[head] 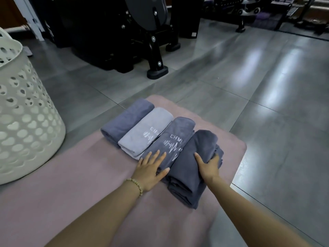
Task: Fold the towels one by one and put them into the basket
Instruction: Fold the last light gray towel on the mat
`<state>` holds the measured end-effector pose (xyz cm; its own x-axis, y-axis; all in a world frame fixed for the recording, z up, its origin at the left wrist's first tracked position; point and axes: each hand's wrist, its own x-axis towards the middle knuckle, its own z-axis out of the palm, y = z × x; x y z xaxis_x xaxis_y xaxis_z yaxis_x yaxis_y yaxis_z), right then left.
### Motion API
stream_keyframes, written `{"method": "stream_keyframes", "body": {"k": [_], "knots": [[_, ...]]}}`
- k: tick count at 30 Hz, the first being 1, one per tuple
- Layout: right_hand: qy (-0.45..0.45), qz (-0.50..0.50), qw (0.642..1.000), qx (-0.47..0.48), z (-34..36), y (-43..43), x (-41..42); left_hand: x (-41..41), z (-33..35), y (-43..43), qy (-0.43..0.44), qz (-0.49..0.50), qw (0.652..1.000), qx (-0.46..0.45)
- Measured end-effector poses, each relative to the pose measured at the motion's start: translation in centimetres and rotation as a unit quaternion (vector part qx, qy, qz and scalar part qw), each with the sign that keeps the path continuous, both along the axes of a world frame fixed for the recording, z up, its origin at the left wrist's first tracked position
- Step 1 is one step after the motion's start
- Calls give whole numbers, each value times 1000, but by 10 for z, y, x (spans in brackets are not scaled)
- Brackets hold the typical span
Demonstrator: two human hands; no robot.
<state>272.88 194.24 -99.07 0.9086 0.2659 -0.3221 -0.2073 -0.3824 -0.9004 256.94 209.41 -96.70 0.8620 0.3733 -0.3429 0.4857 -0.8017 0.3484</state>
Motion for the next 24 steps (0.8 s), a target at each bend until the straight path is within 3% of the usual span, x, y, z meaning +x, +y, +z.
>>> {"method": "stream_keyframes", "body": {"k": [3,5,9,13,20,24], "knots": [[-247,35,955,-157,17,2,-4,-1,-1,1,-3,-4,1000,4],[-325,139,914,-201,26,6,-7,-2,-1,1,-11,-4,1000,8],[-273,292,871,-286,20,7,-14,-6,0,-1,-51,2,998,21],[-231,311,851,-355,17,-1,-17,-22,5,-1,-68,13,997,34],[-302,342,849,-267,58,25,-56,-98,22,23,-67,86,993,51],[-337,421,816,-207,89,76,-119,-174,43,49,-82,147,982,85]]}}
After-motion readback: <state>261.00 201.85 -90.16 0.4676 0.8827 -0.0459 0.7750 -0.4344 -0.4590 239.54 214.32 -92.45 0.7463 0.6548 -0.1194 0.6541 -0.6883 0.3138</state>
